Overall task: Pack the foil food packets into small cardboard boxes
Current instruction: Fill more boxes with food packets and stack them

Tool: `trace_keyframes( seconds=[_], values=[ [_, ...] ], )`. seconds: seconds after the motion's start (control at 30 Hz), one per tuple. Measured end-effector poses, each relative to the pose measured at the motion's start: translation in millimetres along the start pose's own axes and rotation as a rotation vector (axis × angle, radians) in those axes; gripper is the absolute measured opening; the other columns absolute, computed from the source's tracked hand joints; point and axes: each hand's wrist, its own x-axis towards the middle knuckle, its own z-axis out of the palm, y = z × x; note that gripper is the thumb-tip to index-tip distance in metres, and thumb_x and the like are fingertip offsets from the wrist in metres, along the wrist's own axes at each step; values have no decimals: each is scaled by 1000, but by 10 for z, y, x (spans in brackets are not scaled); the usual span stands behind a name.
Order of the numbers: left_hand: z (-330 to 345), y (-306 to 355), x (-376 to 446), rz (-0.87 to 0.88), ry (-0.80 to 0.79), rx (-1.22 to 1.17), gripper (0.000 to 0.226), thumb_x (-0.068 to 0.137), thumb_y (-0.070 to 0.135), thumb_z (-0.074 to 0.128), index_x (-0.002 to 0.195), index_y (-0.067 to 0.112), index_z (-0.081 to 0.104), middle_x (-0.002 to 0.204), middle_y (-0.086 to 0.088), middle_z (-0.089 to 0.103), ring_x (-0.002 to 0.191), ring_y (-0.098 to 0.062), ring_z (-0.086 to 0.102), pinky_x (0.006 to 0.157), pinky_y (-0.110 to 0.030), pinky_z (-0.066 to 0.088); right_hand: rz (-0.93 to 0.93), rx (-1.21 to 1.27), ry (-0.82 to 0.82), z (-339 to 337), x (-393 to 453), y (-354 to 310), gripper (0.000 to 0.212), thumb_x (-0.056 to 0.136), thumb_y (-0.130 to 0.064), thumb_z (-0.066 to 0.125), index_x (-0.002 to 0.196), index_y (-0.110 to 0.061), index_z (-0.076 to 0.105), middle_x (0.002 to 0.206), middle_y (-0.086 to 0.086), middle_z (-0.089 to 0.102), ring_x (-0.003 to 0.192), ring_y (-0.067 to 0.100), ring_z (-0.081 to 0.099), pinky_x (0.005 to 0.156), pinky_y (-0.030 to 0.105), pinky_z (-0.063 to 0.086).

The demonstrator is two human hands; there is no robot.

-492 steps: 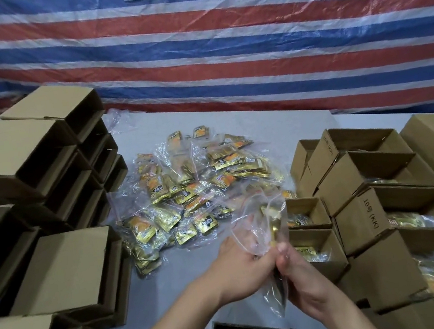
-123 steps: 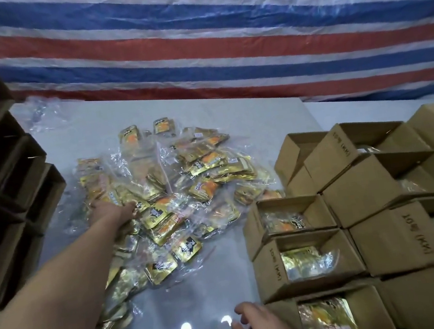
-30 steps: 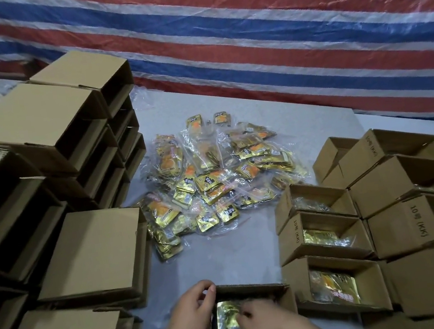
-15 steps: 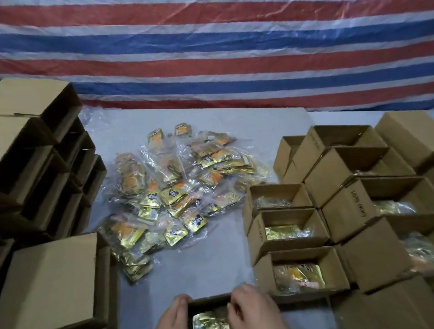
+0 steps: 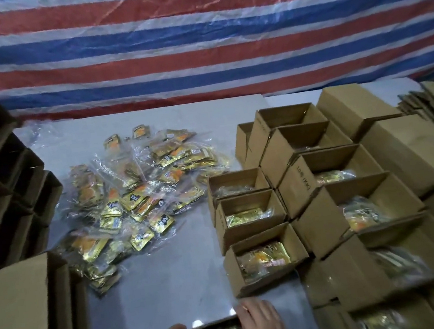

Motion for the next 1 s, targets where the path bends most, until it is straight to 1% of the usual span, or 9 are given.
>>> trace_keyframes(
  seconds=[0.1,0.17,0.27,0.37,0.47,0.6,0.7,0.83,1.0],
  values=[
    [247,125,-77,-42,11,-81,19,98,8,53,97,24,64,98,1,68,93,-9,64,81,-1,39,213,123,-81,-120,-106,180,63,32,-27,94,92,-24,77,98,-7,72,84,12,70,72,21,55],
    [434,251,-60,-125,36,-188,19,99,7,52,91,18,65,98,-9,70,90,-13,62,79,-1,38,325,117,-154,-277,-139,322,60,59,-30,89,116,-23,70,119,-8,66,106,9,66,83,18,52],
    [682,490,-9,-198,9,-264,18,96,2,53,89,11,67,103,-11,67,99,-17,60,79,-4,37,492,157,-102,-370,-192,579,45,100,-27,47,145,-31,40,147,-14,42,128,4,47,97,15,36],
    [879,701,122,-305,-86,-328,17,99,10,50,111,10,61,115,-14,63,101,-22,54,79,-22,34,694,162,-121,-431,-178,781,45,102,-21,44,146,-26,39,132,-11,55,107,6,60,86,18,44],
    [990,870,196,-390,-123,-382,54,100,24,47,150,16,29,132,-7,54,109,-20,54,91,-24,33,841,255,-165,-478,-27,927,39,102,-18,44,141,-20,41,92,-9,61,77,10,60,68,23,47],
    [1093,971,322,-416,-163,-375,61,103,32,40,156,17,14,160,-2,24,143,-24,33,113,-30,24,903,319,-202,-543,283,986,38,101,-27,46,137,-15,41,113,-1,58,91,18,60,75,28,49],
    [1147,960,399,-432,-116,-378,54,103,33,37,154,18,25,158,-3,30,144,-23,30,114,-30,23,885,339,-199,-560,448,950,60,100,-30,49,151,-9,26,145,7,46,119,23,57,84,27,48],
    [1180,958,453,-440,-91,-370,49,104,36,34,150,20,36,153,-4,40,141,-24,36,113,-31,26,835,270,-162,-606,508,897,75,100,-35,52,156,-5,13,153,7,37,131,20,48,97,25,47],
    [1244,1076,476,-404,-85,-333,46,104,32,34,147,17,40,145,-6,49,132,-24,45,104,-26,32,754,235,-158,-581,424,798,81,100,-38,50,158,-9,2,167,6,7,152,21,13,123,32,19]
  ],
)
